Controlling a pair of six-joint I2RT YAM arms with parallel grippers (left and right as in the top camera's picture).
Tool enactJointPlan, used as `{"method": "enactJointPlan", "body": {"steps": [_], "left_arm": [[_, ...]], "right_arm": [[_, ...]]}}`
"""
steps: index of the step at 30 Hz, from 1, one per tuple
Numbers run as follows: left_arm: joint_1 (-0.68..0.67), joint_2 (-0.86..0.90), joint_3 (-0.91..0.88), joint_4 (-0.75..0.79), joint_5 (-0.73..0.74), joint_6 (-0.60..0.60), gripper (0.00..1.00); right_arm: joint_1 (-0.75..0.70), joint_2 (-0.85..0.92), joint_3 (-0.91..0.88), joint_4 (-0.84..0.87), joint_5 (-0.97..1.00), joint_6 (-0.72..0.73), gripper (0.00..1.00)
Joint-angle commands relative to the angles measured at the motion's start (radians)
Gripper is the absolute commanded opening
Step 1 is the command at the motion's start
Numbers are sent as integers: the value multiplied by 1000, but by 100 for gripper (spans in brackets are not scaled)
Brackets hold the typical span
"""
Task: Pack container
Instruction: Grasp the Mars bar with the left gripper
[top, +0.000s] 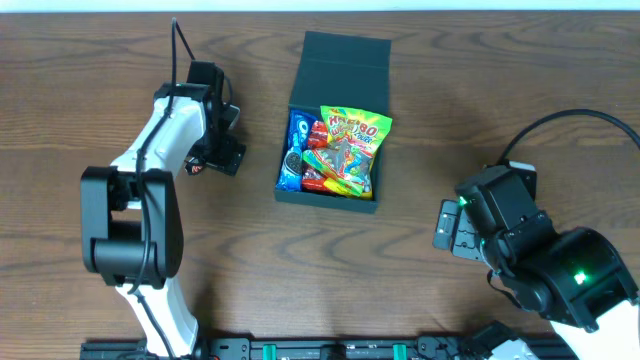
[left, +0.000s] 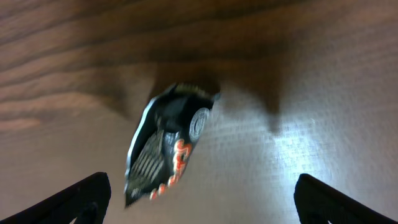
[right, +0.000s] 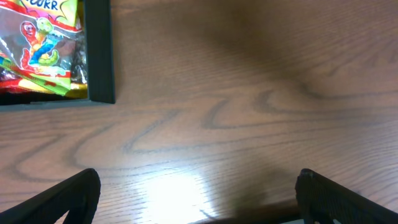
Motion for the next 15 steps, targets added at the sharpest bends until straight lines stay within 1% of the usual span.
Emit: {"method": "enactJointPlan", "body": {"steps": [1, 7, 10, 11, 13, 15], "left_arm": [[7, 29, -3, 17, 26, 17, 95], [29, 54, -3, 45, 68, 13, 95], [39, 54, -3, 45, 80, 14, 100], [40, 54, -3, 46, 85, 14, 95], [44, 54, -3, 48, 95, 14, 93], [44, 54, -3, 48, 98, 14, 84]], "right_arm": [[3, -2, -5, 3, 11, 14, 99], [3, -2, -5, 3, 11, 23, 99], [3, -2, -5, 3, 11, 23, 99], [3, -2, -5, 3, 11, 28, 99], [3, -2, -5, 4, 11, 33, 99], [3, -2, -5, 4, 11, 33, 99]]}}
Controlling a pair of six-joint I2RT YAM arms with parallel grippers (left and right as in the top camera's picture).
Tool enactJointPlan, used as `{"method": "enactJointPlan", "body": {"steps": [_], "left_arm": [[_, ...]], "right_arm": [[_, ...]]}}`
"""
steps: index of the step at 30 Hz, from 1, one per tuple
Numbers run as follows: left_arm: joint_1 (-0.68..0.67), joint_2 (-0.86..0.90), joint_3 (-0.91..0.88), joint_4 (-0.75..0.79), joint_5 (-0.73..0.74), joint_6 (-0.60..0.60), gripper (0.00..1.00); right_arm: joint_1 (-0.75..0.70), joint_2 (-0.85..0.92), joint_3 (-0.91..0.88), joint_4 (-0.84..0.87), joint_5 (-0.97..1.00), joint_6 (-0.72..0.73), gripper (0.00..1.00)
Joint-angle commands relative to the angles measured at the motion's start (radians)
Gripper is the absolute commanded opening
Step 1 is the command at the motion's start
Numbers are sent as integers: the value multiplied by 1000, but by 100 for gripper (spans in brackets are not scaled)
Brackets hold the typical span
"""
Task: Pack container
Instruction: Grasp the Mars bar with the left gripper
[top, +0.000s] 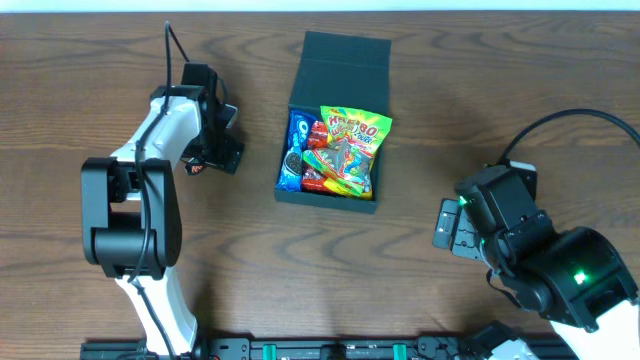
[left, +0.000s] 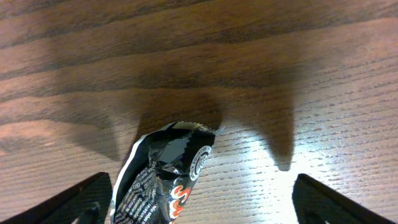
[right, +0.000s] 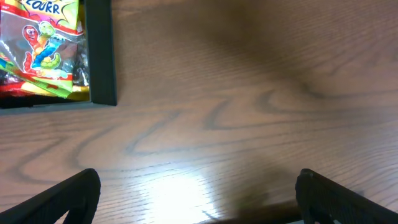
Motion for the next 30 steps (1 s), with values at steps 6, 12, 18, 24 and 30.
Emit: {"method": "enactJointPlan", "body": {"steps": [6, 12, 18, 24, 30], "left_arm": [[7, 14, -3, 0, 30, 15, 64], [7, 14, -3, -2, 29, 15, 54], [7, 14, -3, -2, 30, 14, 52], [7, 14, -3, -2, 29, 14, 38], [6, 14, -3, -2, 29, 7, 18]], "right_arm": [[3, -2, -5, 0, 11, 20, 99], [3, -2, -5, 0, 11, 20, 99], [3, -2, -5, 0, 11, 21, 99], [3, -2, -5, 1, 11, 21, 99], [3, -2, -5, 3, 11, 20, 99]]}}
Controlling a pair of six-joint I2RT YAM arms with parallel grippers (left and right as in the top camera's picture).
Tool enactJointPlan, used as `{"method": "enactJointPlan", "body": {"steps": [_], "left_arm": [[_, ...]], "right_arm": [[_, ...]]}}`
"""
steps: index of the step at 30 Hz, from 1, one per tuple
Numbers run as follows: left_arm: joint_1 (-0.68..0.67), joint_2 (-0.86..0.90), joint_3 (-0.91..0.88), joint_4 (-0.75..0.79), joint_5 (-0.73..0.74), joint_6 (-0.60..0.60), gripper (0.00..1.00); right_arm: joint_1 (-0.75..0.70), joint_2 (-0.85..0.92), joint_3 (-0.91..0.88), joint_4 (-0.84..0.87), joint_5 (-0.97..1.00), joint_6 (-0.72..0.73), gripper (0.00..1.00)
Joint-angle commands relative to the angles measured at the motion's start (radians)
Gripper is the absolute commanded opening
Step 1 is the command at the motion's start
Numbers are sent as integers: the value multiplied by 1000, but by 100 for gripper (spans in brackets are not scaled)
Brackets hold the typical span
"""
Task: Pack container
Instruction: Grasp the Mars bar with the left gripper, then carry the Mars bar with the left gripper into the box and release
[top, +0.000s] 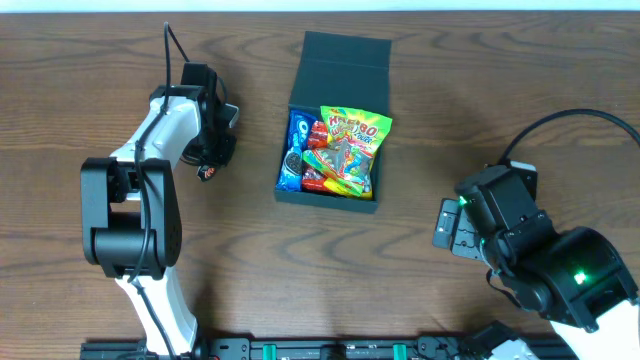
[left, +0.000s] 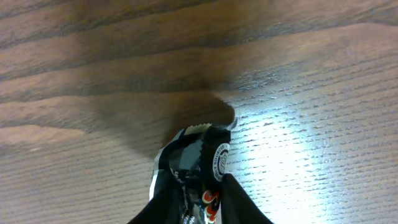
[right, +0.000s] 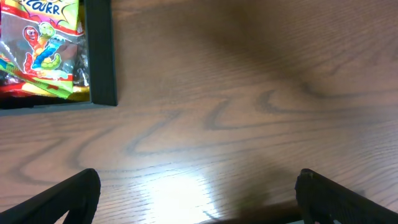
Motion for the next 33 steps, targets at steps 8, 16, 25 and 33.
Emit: {"method": "enactJointPlan", "body": {"steps": [8, 16, 25, 33], "left_arm": [[6, 14, -3, -11, 28, -60, 6], [6, -36, 87, -150, 183, -60, 6], [-47, -233, 278, -350, 323, -170, 6], [-299, -318, 302, -271, 212, -452, 6]], "right_arm": [[3, -2, -5, 10, 11, 17, 99], [3, -2, -5, 32, 11, 16, 99], [3, 2, -5, 45, 11, 17, 99], [2, 2, -5, 51, 11, 24, 99]]}}
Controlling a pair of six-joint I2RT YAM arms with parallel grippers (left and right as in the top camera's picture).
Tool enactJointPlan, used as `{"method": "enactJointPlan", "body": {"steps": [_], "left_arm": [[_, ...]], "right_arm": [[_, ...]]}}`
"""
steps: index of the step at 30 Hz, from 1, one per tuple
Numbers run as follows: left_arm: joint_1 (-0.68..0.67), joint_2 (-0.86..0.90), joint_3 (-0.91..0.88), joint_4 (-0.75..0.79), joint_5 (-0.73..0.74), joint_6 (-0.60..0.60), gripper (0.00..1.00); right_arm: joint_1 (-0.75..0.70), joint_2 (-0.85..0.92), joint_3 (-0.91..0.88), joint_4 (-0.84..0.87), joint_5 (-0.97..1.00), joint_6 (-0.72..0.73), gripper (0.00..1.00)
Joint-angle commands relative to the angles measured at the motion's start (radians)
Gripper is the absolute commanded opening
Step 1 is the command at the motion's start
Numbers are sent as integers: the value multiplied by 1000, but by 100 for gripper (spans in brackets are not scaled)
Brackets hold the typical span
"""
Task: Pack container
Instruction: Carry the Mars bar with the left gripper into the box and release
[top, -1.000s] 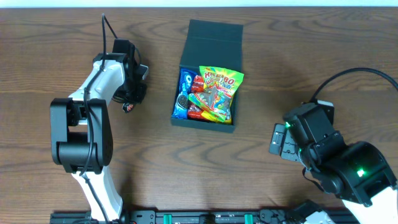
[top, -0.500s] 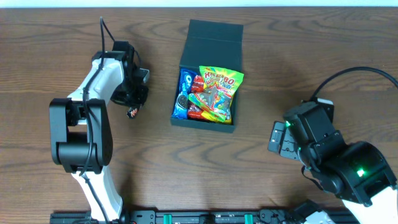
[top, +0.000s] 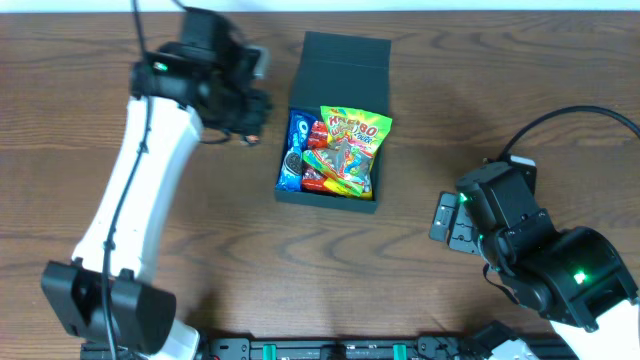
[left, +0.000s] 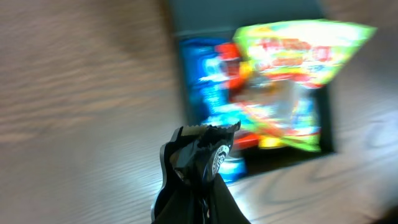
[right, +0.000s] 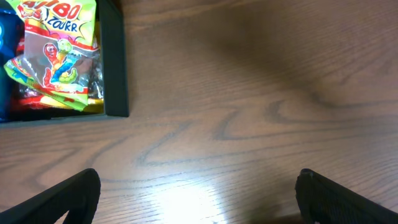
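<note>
A dark green box (top: 326, 200) stands open at the table's middle, its lid (top: 340, 58) folded back. Inside lie a green and yellow gummy bag (top: 347, 148) and a blue packet (top: 295, 138). My left gripper (top: 250, 128) hangs just left of the box, shut on a small black snack packet (left: 198, 151). In the blurred left wrist view the packet sticks up from the gripper (left: 194, 202), with the box's blue packet (left: 208, 81) and the gummy bag (left: 292, 74) beyond it. My right gripper (right: 199, 199) stands open over bare wood, right of the box wall (right: 115, 62).
The brown wooden table (top: 300, 270) carries only the box. The right arm's body (top: 545, 265) fills the near right corner, with its cable (top: 560, 125) arcing above it. The left arm (top: 130, 200) stretches up the left side.
My left gripper, shut on the black packet down at the table left of the box, has risen and moved right to the box's left edge. The right wrist view has shifted slightly.
My left gripper was open over the black packet lying on the table left of the box. It then sat lower around the packet, and after that was shut on it. Now the packet is held up beside the box. The right gripper stayed open.
</note>
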Motion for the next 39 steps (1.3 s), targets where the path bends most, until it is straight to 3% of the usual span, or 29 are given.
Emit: {"method": "enactJointPlan", "body": {"steps": [1, 5, 10, 19, 29, 30, 31, 39], "left_arm": [[-99, 27, 2, 32, -68, -185, 6], [-193, 83, 1, 120, -103, -271, 6], [-212, 183, 1, 160, -124, -357, 6], [-211, 327, 1, 200, -126, -357, 6], [-211, 341, 1, 204, -159, -357, 6], [-211, 341, 1, 204, -159, -357, 11], [-211, 341, 1, 201, -159, -357, 24], [-211, 340, 2, 193, -158, -357, 65]], "right_arm": [[2, 2, -5, -1, 11, 17, 99], [2, 2, -5, -5, 11, 17, 99], [2, 2, -5, -16, 11, 17, 99], [2, 2, -5, -27, 11, 17, 99], [2, 2, -5, -30, 11, 17, 99], [2, 2, -5, -30, 10, 17, 99], [2, 2, -5, -30, 11, 17, 99], [2, 2, -5, -31, 11, 17, 99]]}}
